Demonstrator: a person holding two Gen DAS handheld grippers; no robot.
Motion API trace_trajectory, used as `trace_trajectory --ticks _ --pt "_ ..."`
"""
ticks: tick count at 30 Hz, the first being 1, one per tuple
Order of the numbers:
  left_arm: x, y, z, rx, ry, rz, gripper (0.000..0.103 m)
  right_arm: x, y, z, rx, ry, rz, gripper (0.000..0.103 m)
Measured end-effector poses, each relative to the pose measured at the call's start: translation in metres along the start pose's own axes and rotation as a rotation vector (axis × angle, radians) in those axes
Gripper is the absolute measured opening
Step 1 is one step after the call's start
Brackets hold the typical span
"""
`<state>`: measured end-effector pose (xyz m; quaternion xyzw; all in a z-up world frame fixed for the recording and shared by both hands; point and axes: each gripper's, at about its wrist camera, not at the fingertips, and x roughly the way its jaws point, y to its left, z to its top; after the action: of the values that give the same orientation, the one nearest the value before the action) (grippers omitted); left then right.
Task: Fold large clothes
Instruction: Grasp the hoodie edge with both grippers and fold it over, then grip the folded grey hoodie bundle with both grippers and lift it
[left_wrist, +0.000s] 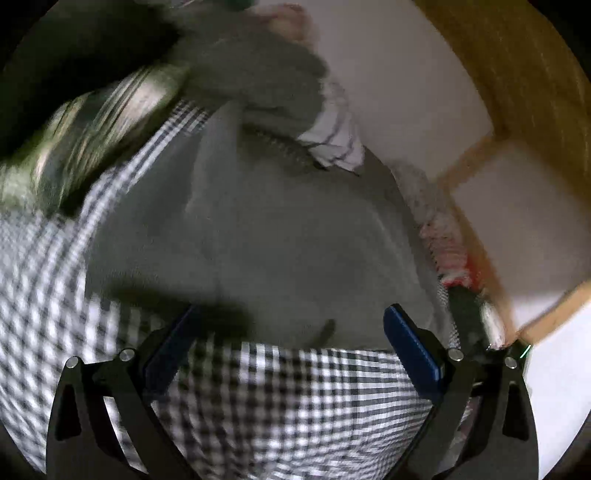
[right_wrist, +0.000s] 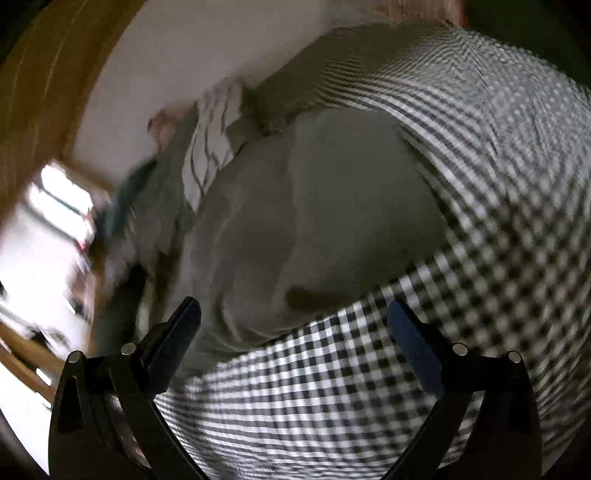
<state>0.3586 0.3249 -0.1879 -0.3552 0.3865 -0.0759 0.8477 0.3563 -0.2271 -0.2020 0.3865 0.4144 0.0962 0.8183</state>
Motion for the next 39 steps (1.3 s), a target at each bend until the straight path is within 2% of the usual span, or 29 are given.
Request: trace_trajectory --ticks 4,6,8,11,12,16,19,21,23,26,28,30,32,36,39 --pt "0.012 0.028 -0.014 -0.226 0.005 -0.125 0.098 0.012 -0.025 -0.005 0.168 0.012 0.134 0.100" --pt "0.020 0.033 -0.019 -0.290 0.009 -0.146 0.098 0.020 -0.028 -0.005 0.214 0.032 0.174 0.100" --pt "0.029 0.038 -0.021 -0.338 0.018 -0.158 0.098 0.030 -0.034 -0.003 0.294 0.048 0.208 0.100" --pt "0.040 0.032 -0.016 -0.323 0.017 -0.149 0.098 0.051 -0.055 -0.011 0.545 0.088 0.379 0.100" --pt "0.042 0.031 -0.014 -0.330 0.010 -0.161 0.098 0.054 -0.057 -0.012 0.564 0.081 0.384 0.100" --pt "0.050 0.035 -0.009 -0.413 -0.007 -0.176 0.098 0.066 -0.053 -0.008 0.587 0.029 0.388 0.100" --pt "0.051 0.032 -0.007 -0.416 -0.005 -0.175 0.098 0.076 -0.046 0.001 0.578 0.009 0.373 0.101" --pt "0.052 0.029 -0.007 -0.417 -0.003 -0.158 0.098 0.082 -0.039 0.007 0.563 0.006 0.310 0.101" --pt "0.048 0.031 -0.011 -0.454 -0.018 -0.145 0.098 0.085 -0.028 0.009 0.534 -0.020 0.210 0.101" --pt "0.027 0.042 -0.022 -0.553 -0.084 -0.106 0.098 0.088 -0.015 0.011 0.509 -0.087 0.159 0.101" --pt "0.018 0.047 -0.026 -0.564 -0.121 -0.090 0.098 0.096 -0.006 0.010 0.475 -0.123 0.123 0.101" --pt "0.023 0.048 -0.023 -0.547 -0.109 -0.090 0.098 0.101 0.003 0.014 0.445 -0.126 0.088 0.101" --pt "0.032 0.043 -0.014 -0.523 -0.108 -0.129 0.098 0.104 0.007 0.022 0.425 -0.132 0.092 0.101" --pt "0.041 0.038 0.003 -0.533 -0.101 -0.151 0.098 0.103 -0.003 0.034 0.422 -0.120 0.137 0.101" --pt "0.049 0.042 0.010 -0.534 -0.072 -0.153 0.098 0.109 -0.003 0.043 0.413 -0.099 0.105 0.101"
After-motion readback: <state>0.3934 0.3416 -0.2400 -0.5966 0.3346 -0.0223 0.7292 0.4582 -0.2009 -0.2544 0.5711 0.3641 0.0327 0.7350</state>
